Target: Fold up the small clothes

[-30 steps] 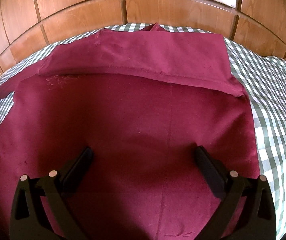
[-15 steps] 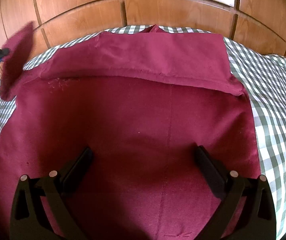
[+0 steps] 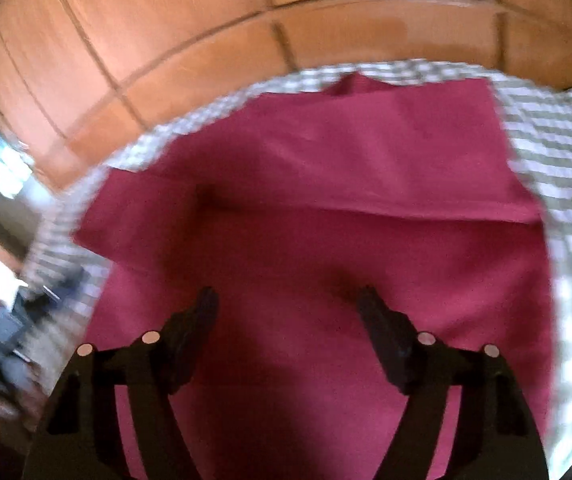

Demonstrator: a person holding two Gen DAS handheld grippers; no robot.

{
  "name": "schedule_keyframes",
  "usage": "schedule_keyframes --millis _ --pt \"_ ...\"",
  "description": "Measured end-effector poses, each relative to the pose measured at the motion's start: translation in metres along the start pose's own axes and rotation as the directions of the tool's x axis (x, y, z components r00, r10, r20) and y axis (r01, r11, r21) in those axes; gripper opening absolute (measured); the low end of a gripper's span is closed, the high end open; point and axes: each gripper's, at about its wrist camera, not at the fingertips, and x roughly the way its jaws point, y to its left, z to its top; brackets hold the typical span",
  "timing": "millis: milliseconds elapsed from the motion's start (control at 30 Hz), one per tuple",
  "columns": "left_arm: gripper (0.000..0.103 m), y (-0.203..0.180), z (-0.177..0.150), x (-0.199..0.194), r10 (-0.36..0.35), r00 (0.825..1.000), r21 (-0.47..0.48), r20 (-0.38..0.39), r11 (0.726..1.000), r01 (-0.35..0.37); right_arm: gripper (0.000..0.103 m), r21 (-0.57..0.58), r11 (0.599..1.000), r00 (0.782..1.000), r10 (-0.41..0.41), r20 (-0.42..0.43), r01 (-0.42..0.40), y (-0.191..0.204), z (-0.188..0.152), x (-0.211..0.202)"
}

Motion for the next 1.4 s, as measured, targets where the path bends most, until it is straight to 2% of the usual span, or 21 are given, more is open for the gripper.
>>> schedule_keyframes --millis 100,200,233,267,300,333,367,400,433,600,800,967,1067,1133,1233,1333,1400 --pt "0.061 0.020 -0.002 -0.005 0.038 0.999 -0.058 0.000 0.998 -0.037 0.072 -0.014 0.999 0.998 0.037 -0.059 -0.038 0.031 0.017 0.038" --pt "0.061 0.035 -0.002 -0.008 0.076 0.997 -0.088 0.002 0.993 -0.075 0.069 -0.022 1.000 0.992 0.003 -0.125 -0.006 0.052 0.029 0.079" --pt "0.062 0.040 -0.002 -0.008 0.092 0.996 -0.095 0.003 0.991 -0.091 0.065 -0.047 0.999 0.992 -0.028 -0.123 0.023 0.060 0.032 0.087" --pt "0.064 0.043 -0.002 -0.009 0.108 0.994 -0.098 0.006 0.989 -0.107 0.047 -0.099 0.993 0.991 -0.073 -0.110 0.062 0.071 0.035 0.093" --pt "0.065 0.047 -0.001 -0.008 0.124 0.992 -0.105 0.009 0.987 -0.122 0.034 -0.131 0.988 0.989 -0.094 -0.111 0.080 0.077 0.039 0.096" --pt "0.065 0.051 0.000 -0.008 0.132 0.991 -0.114 0.008 0.985 -0.130 0.010 -0.160 0.983 0.988 -0.105 -0.112 0.087 0.083 0.043 0.096" --pt "0.067 0.053 0.002 -0.006 0.143 0.990 -0.122 0.007 0.983 -0.141 0.005 -0.172 0.981 0.989 -0.104 -0.106 0.085 0.086 0.046 0.094" --pt "0.073 0.056 0.004 -0.003 0.162 0.987 -0.129 0.007 0.979 -0.160 0.005 -0.194 0.977 0.992 -0.106 -0.072 0.090 0.092 0.053 0.085" --pt "0.074 0.056 0.007 0.000 0.173 0.985 -0.135 0.009 0.976 -0.171 0.005 -0.217 0.972 0.995 -0.098 -0.031 0.089 0.098 0.060 0.073" --pt "0.074 0.049 0.023 0.022 0.203 0.979 -0.152 0.007 0.968 -0.199 0.005 -0.262 0.962 0.992 -0.046 0.118 0.076 0.109 0.097 0.020" --pt "0.074 0.029 0.042 0.051 0.244 0.970 -0.130 0.001 0.962 -0.242 0.005 -0.237 0.964 0.966 -0.059 0.252 0.120 0.087 0.131 -0.028" --pt "0.074 0.024 0.060 0.075 0.306 0.952 -0.121 -0.001 0.945 -0.303 0.005 -0.157 0.970 0.932 -0.125 0.340 0.187 0.036 0.140 -0.064" --pt "0.067 0.026 0.064 0.085 0.320 0.947 -0.109 -0.015 0.941 -0.319 0.005 -0.081 0.971 0.922 -0.184 0.340 0.224 -0.004 0.137 -0.069" --pt "0.064 0.025 0.061 0.091 0.328 0.944 -0.090 -0.028 0.940 -0.329 0.005 -0.019 0.964 0.919 -0.246 0.308 0.264 -0.039 0.129 -0.059" --pt "0.064 0.018 0.053 0.092 0.337 0.941 -0.058 -0.027 0.939 -0.338 0.004 0.069 0.936 0.915 -0.352 0.198 0.345 -0.090 0.108 -0.025" --pt "0.063 0.015 0.048 0.090 0.343 0.939 -0.037 -0.026 0.938 -0.344 0.004 0.126 0.921 0.919 -0.382 0.096 0.369 -0.124 0.085 0.004" --pt "0.063 0.016 0.045 0.088 0.339 0.940 -0.031 -0.036 0.940 -0.340 0.005 0.145 0.924 0.923 -0.370 0.102 0.354 -0.132 0.074 0.012"
